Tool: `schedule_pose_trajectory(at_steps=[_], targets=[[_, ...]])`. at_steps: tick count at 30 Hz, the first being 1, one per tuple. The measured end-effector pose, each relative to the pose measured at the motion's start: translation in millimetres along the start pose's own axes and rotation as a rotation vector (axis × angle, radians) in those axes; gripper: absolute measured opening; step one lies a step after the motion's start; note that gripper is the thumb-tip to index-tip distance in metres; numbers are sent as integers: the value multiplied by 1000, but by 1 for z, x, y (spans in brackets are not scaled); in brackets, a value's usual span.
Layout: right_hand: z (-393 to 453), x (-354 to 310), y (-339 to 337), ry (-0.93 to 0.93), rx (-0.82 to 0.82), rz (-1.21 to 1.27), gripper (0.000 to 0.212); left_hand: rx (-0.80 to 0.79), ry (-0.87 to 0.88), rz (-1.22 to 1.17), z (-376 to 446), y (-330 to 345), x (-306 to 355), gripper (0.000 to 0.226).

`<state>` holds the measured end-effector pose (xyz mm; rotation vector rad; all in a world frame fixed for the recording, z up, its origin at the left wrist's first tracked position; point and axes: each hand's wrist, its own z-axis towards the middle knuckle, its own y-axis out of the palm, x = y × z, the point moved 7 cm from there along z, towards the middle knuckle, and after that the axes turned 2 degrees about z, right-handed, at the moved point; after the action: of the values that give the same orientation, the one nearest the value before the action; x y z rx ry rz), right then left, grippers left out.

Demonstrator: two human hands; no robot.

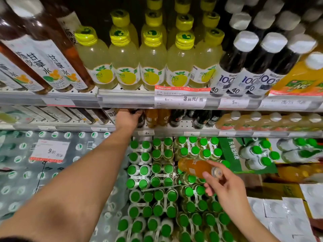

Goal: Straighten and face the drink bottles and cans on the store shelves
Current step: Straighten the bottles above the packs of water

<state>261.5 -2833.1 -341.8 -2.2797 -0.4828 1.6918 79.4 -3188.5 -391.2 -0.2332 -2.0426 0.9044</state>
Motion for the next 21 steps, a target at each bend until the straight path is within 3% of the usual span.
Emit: schedule_pose_trajectory(at_steps=[3, 5, 10, 21], targets=[[5, -18, 6, -4, -22, 10, 40, 26, 127, 27, -28, -11, -3, 27], [13, -30, 15, -22, -46, -15, 39, 69, 256, -81, -51, -22, -6, 9], [43, -60, 52, -82, -58, -29, 37, 208, 454, -231, -102, -68, -15, 30], [119, -116, 160, -202, -34, -122, 34, 52, 237, -464, -140, -117, -97, 33]])
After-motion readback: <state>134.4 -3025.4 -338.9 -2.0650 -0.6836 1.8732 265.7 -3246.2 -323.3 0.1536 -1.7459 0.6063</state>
